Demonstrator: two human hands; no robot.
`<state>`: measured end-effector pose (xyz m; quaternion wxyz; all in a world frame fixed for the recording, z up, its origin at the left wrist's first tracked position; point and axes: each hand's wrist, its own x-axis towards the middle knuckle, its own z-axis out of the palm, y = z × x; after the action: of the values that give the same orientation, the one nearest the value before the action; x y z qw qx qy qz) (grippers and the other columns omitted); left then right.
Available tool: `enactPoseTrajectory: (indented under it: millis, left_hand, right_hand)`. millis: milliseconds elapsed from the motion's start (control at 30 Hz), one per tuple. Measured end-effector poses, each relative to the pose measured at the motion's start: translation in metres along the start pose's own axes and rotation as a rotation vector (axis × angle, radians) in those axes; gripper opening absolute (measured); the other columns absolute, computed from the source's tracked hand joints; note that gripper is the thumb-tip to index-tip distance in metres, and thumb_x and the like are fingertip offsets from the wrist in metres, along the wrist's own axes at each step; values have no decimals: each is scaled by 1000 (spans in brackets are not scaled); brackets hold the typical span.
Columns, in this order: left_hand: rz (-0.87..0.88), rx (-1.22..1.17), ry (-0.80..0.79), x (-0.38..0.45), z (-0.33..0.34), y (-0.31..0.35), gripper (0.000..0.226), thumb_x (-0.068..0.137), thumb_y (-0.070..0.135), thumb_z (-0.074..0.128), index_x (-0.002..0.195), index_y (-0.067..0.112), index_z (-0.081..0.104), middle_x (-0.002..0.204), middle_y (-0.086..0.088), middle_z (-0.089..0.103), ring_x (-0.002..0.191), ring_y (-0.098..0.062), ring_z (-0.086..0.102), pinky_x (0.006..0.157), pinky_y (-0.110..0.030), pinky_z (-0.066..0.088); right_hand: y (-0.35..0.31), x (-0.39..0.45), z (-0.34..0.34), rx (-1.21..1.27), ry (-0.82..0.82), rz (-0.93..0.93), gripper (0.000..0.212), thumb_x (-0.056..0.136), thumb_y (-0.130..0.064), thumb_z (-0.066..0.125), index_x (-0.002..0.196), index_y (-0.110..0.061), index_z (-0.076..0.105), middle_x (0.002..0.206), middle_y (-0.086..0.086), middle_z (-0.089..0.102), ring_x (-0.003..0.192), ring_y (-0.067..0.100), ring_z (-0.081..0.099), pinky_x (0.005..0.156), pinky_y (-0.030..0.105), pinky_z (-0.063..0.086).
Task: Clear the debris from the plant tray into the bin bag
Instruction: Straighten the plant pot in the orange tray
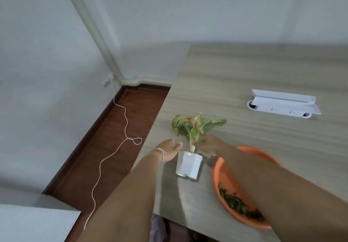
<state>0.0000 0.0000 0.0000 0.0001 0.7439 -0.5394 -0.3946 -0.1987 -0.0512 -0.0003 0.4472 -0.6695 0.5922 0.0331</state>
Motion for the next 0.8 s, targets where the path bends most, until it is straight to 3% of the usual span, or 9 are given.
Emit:
enactPoseTrajectory:
  millis: [33, 100, 167, 233, 333, 400, 533, 667, 800]
  left_hand:
    - [-25, -20, -18, -2, 5, -4, 80, 89, 65, 37, 148, 11, 30, 152, -10, 40, 137, -28, 42, 109, -41, 36]
    - [-79, -76, -62, -6, 15, -8, 81, 83, 67, 45, 141, 11, 40, 136, -10, 55, 122, -27, 54, 96, -39, 42]
    - [-93, -130, -77, -8, 25, -13, 52, 80, 63, 53, 103, 17, 57, 96, -4, 64, 87, -20, 60, 76, -36, 46]
    - [-96, -218, -85, -8, 34, -16, 43, 76, 62, 58, 77, 19, 52, 76, 1, 59, 70, -18, 56, 68, -32, 46]
    - [-113, -481, -153, -3, 46, -23, 43, 70, 52, 67, 96, 18, 69, 100, -7, 74, 93, -21, 70, 90, -39, 57]
    - [-103, -541, -162, -5, 48, -21, 34, 77, 39, 68, 105, 19, 69, 107, -8, 73, 101, -21, 69, 94, -42, 56]
    - [-35, -541, -88, -1, 43, -5, 29, 75, 33, 70, 103, 22, 71, 98, -2, 74, 95, -20, 70, 89, -39, 58]
    - [111, -567, 25, -1, 21, 40, 32, 74, 20, 75, 105, 18, 71, 96, -3, 75, 90, -22, 71, 82, -39, 59]
    - [292, -597, 127, -7, 13, 105, 36, 72, 2, 76, 107, 8, 69, 96, -1, 72, 82, -11, 68, 62, -13, 53]
  right_hand:
    - [3, -1, 11, 65, -28, 31, 45, 90, -63, 52, 78, -20, 58, 77, 1, 60, 71, 19, 57, 73, 31, 46]
    - [10, -2, 31, 163, -55, 135, 51, 80, -68, 62, 78, -17, 56, 72, 1, 58, 66, 18, 56, 66, 31, 48]
    - [18, -3, 50, 271, -73, 194, 62, 75, -65, 70, 94, -6, 62, 89, 7, 67, 82, 22, 67, 74, 35, 59]
    - [20, -2, 59, 409, -37, 245, 67, 71, -61, 77, 102, -3, 64, 99, 11, 70, 91, 25, 69, 84, 41, 61]
    - [20, -3, 62, 557, -27, 284, 62, 69, -50, 84, 103, -1, 67, 98, 12, 74, 92, 26, 72, 85, 42, 61]
    - [21, -2, 63, 625, -24, 289, 56, 70, -43, 86, 104, -2, 67, 102, 13, 75, 96, 24, 72, 85, 39, 61]
    - [21, -4, 49, 677, 13, 228, 49, 70, -35, 88, 102, -3, 69, 103, 14, 76, 94, 23, 73, 89, 42, 60]
    - [20, -22, 3, 708, 163, 41, 29, 71, -26, 89, 90, -17, 69, 91, 7, 76, 76, 14, 71, 73, 31, 59]
    - [39, -43, -45, 734, 402, -128, 65, 63, -21, 94, 118, -19, 59, 106, -6, 68, 91, 5, 64, 83, 26, 53]
